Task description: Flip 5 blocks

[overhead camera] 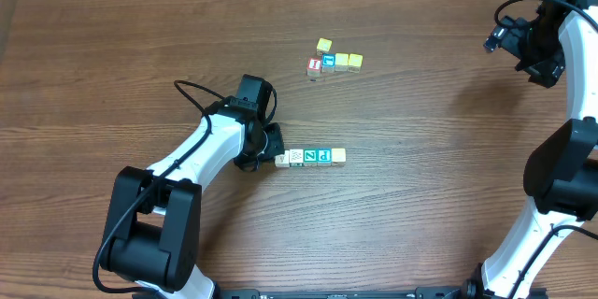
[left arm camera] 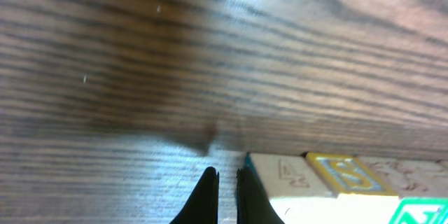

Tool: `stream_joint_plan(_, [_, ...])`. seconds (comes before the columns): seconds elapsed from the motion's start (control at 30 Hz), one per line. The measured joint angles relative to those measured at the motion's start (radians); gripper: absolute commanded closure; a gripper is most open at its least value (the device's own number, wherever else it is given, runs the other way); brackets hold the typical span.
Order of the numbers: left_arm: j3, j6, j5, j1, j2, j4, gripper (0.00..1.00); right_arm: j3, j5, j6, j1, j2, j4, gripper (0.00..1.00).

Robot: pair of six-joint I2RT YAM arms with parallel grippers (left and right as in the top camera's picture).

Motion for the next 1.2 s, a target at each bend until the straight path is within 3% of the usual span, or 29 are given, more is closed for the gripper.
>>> stream_joint_plan(0.13, [0.036,0.014,-0.022,0.034,0.000,-0.112,0.96,0.000,0.000,-0.001,0.000,0.000,-0.001,0.00])
stream_joint_plan(0.43, [0.325,0.063,-0.065,0.177,-0.001,-0.351,0.96,0.000,0.000,-0.001,0.000,0.000,0.000,0.00])
stream_joint_plan(0.8, [0.351,0.190,0.072,0.253,-0.001,-0.478,0.96,0.000,-0.047,0.009,0.000,0.000,0.087,0.00])
stream_joint_plan(0.83, [0.351,0.196,0.079,0.253,-0.001,-0.481,0.96,0.000,-0.075,0.011,0.000,0.000,0.088,0.08])
stream_joint_plan(0.9, [0.351,0.205,0.088,0.253,-0.003,-0.481,0.96,0.000,-0.159,0.001,0.000,0.000,0.082,0.57])
stream_joint_plan(0.97, [0.351,0.212,0.091,0.253,-0.012,-0.482,0.96,0.000,-0.240,-0.016,0.000,0.000,0.070,0.91])
stream_joint_plan(1.0, [0.351,0.214,0.091,0.253,-0.021,-0.483,0.96,0.000,-0.285,-0.026,0.000,0.000,0.060,0.96])
stream_joint_plan(1.2, [0.351,0.220,0.086,0.253,-0.153,-0.500,0.96,0.000,-0.446,-0.095,0.021,0.000,-0.082,0.96])
